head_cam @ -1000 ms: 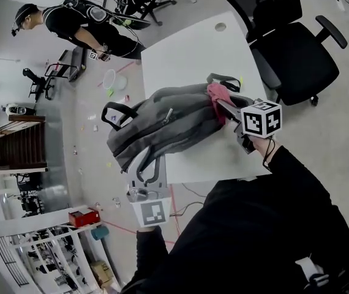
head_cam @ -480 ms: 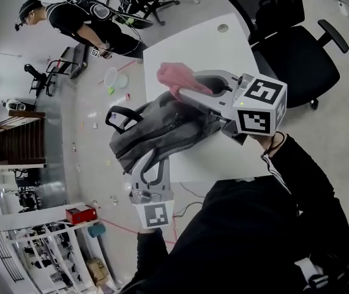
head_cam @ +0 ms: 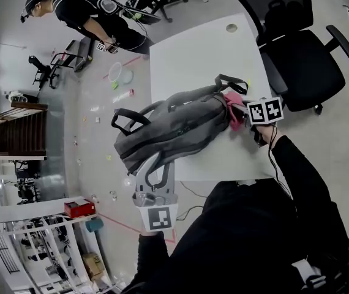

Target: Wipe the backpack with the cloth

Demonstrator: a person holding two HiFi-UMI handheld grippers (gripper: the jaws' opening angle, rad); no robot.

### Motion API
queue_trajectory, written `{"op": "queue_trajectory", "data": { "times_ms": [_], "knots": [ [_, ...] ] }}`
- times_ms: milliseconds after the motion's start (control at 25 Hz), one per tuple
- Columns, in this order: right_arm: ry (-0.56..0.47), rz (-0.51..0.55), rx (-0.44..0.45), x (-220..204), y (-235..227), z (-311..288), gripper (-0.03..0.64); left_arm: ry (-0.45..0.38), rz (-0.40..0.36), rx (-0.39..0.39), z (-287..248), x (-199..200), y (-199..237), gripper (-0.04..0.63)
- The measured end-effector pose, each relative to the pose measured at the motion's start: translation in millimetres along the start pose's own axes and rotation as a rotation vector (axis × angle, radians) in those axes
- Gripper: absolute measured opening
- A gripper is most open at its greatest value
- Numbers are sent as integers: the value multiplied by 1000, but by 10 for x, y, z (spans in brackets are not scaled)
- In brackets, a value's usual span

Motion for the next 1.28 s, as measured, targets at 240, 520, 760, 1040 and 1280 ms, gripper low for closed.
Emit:
{"op": "queue_trajectory", "data": {
  "times_ms": [240, 520, 760, 1040, 1280],
  "knots": [
    [-121, -2, 125, 238, 340, 108, 106, -13, 16, 15, -25, -20, 13, 100],
    [-296, 114, 391, 1018, 1299, 528, 106, -13, 6, 10, -15, 53, 24, 100],
    [-220, 194, 386, 987, 1269, 286, 106, 1, 0, 0, -22, 43, 16, 100],
    [-153, -173, 196, 360, 181, -139, 106, 21, 20, -29, -43, 0, -61, 100],
    [-49, -98, 39, 200, -102, -243, 106, 28, 22, -31, -57, -29, 3, 100]
  ]
}}
Point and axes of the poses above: the fingertips, and each gripper's own axes: z backward along the fingers, y to its left, x out of its top, the point moved 4 cm from there along z, backward along the fingers, and after that the axes turned 3 degrees about -y, right-handed, at the moved point
